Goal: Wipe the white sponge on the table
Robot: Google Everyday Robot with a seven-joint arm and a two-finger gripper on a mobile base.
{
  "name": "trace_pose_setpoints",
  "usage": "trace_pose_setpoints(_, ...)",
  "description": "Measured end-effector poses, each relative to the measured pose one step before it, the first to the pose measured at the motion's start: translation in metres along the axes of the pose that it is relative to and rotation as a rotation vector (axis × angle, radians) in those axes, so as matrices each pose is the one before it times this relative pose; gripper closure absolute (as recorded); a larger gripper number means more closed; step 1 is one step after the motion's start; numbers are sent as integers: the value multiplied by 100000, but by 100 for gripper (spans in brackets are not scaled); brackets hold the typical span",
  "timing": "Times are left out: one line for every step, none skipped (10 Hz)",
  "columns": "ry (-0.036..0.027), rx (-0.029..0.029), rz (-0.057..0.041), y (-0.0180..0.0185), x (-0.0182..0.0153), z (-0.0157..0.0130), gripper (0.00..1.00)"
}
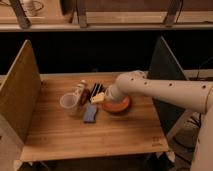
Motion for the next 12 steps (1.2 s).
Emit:
trace_pose_setpoints(125,-86,-322,214,-53,65,20)
trace_pose_setpoints(836,818,-837,159,-160,49,20)
trace_pose_setpoints(1820,1402,-2056,961,-297,367,20)
trace_pose_setpoints(2115,1910,-1757,830,-220,514,20)
trace_pose_setpoints(2147,1779,-1255,600,-96,473,20)
trace_pose_setpoints(2926,2838,-868,-45,75,608,20)
trace_pose_setpoints(2667,2119,-1387,325,81,520,20)
trace_pose_setpoints(3172,2253,-2012,410,244,661,20)
trace_pose_setpoints(3699,2472,-2944,685,345,694,20)
trace_pose_setpoints(5314,5131,-4999,184,745,865,20)
trace_pose_setpoints(2176,2467,-2634,23,279,345,20)
trace_pose_setpoints(1590,1576,-1487,-47,254,175,20)
